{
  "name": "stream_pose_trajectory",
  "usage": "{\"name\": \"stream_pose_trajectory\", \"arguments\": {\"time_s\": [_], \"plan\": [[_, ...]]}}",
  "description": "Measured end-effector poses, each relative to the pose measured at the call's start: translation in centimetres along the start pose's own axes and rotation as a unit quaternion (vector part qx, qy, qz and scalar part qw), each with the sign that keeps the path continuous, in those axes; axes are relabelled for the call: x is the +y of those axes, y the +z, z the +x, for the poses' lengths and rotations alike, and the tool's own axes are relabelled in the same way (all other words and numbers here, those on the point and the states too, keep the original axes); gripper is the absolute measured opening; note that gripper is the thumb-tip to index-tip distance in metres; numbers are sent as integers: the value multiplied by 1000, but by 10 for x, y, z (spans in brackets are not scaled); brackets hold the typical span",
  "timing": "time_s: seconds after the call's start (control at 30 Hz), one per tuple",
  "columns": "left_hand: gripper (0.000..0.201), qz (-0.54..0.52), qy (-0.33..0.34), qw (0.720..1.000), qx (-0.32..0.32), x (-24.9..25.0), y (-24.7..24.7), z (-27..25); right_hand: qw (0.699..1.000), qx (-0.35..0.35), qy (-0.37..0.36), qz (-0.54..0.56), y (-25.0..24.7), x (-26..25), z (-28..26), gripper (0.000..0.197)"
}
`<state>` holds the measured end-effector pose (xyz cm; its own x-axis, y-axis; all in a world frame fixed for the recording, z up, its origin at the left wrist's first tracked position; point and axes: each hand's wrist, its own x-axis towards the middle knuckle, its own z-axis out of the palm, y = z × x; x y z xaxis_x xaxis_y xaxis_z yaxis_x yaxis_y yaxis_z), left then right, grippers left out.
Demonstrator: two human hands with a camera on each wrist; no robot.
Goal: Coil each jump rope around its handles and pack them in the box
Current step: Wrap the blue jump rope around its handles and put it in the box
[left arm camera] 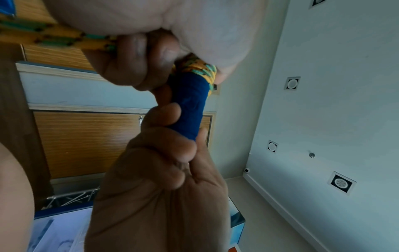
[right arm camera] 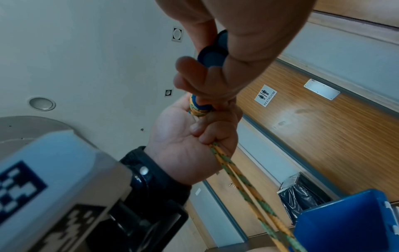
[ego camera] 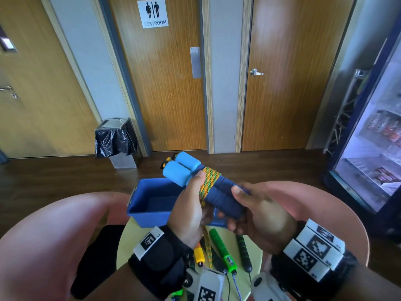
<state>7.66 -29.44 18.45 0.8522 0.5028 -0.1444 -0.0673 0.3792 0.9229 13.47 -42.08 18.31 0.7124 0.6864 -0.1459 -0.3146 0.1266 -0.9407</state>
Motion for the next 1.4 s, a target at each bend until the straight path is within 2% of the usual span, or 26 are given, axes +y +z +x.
{"name": "stream_pose_trajectory", "arguments": {"time_s": [0.17, 0.27, 0.37, 0.5, 0.6, 0.63, 0.7, 0.73, 0.83, 0.9, 0.97, 1.07, 1.2, 1.3, 1.4], "plan": [[45, -1, -29, 1000, 10, -8, -6, 6, 1000, 11, 0, 4, -2, 6, -1, 34], [53, 4, -26, 1000, 1, -11, -6, 8, 1000, 22, 3, 13, -2, 10, 0, 35], [52, -2, -16, 1000, -19, -8, -2, 5, 999, 39, -1, 25, 4, 12, -1, 28], [52, 14, 24, 997, -75, -4, 3, 0, 998, 57, -39, -1, 9, 13, -2, 23], [68, 104, 107, 982, -118, -11, -4, 2, 994, 90, -60, 24, 4, 7, 1, 30], [62, 147, 132, 971, -133, -15, -7, 2, 992, 95, -64, 46, 2, 3, 3, 32], [31, 172, 168, 956, -166, -21, -9, -1, 989, 97, -69, 86, -3, -5, 5, 33], [27, 175, 174, 954, -173, -23, -9, -4, 989, 92, -69, 95, -5, -8, 5, 31], [33, 171, 166, 962, -132, -24, -8, -4, 991, 71, -83, 74, -6, -11, 1, 24], [48, 167, 145, 969, -112, -19, -5, -5, 990, 84, -101, 52, -4, -9, 0, 20], [41, 167, 132, 971, -111, -17, -4, -6, 985, 115, -125, 21, -5, -7, 3, 16], [35, 202, 128, 963, -121, -22, -6, -9, 968, 172, -181, -25, -14, -9, 10, 8], [33, 282, 118, 937, -169, -24, -8, -17, 935, 239, -225, -135, -37, -8, 18, 11], [31, 361, 127, 906, -181, -16, -12, -20, 881, 257, -253, -305, -49, -1, 16, 19], [27, 462, 169, 851, -184, 0, -18, -14, 827, 222, -247, -454, -54, 1, 8, 25]]}}
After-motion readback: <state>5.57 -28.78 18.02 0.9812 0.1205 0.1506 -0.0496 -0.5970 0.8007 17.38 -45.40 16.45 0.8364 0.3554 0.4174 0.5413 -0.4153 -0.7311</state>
